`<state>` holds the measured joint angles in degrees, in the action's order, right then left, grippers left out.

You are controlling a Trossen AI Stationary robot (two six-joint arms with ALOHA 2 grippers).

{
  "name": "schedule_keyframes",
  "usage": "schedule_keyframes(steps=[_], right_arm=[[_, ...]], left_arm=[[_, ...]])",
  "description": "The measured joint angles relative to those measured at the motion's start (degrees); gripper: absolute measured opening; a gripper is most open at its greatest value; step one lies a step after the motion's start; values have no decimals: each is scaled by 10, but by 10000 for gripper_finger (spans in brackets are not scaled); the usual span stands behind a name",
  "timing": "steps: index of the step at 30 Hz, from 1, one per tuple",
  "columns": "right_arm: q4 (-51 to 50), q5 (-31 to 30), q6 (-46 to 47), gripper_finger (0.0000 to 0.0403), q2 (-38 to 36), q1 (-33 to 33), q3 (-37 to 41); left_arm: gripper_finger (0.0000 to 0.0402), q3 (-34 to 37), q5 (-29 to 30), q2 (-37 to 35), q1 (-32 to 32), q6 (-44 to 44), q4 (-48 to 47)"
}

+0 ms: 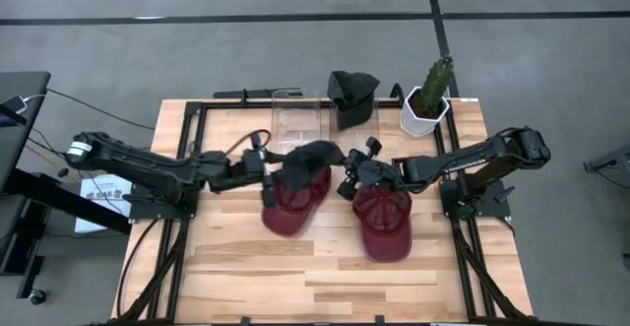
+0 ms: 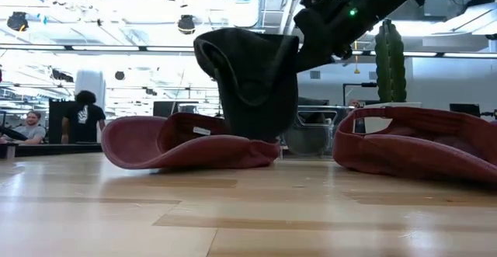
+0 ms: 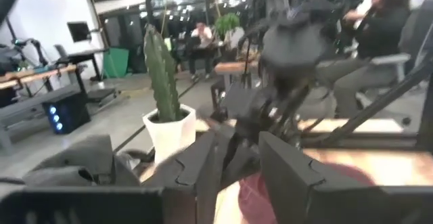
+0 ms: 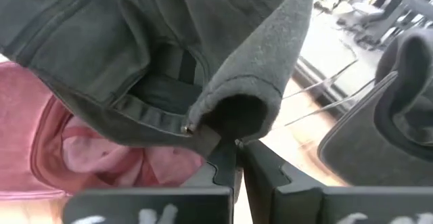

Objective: Pick & Place hat
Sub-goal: Put the black cap into the right transparent bin

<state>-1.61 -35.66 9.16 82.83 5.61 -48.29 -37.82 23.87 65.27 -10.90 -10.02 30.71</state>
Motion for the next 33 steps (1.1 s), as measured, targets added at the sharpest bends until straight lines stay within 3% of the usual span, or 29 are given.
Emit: schedule_keyframes(steps=[10,16,25,33], right_arm=[[4,-53,0,4,0,50,0],[5,-70,1,2,20,77,0],[21,-99,15,3,83,77,-1],[21,-98,10,6,78,81,-1]], left_arm=[[112,0,3,95,5,6,44],[112,0,45,92,4,-9,47],[112,0,45,91,3,-13,44],[112,0,45,91,0,-8,-4]])
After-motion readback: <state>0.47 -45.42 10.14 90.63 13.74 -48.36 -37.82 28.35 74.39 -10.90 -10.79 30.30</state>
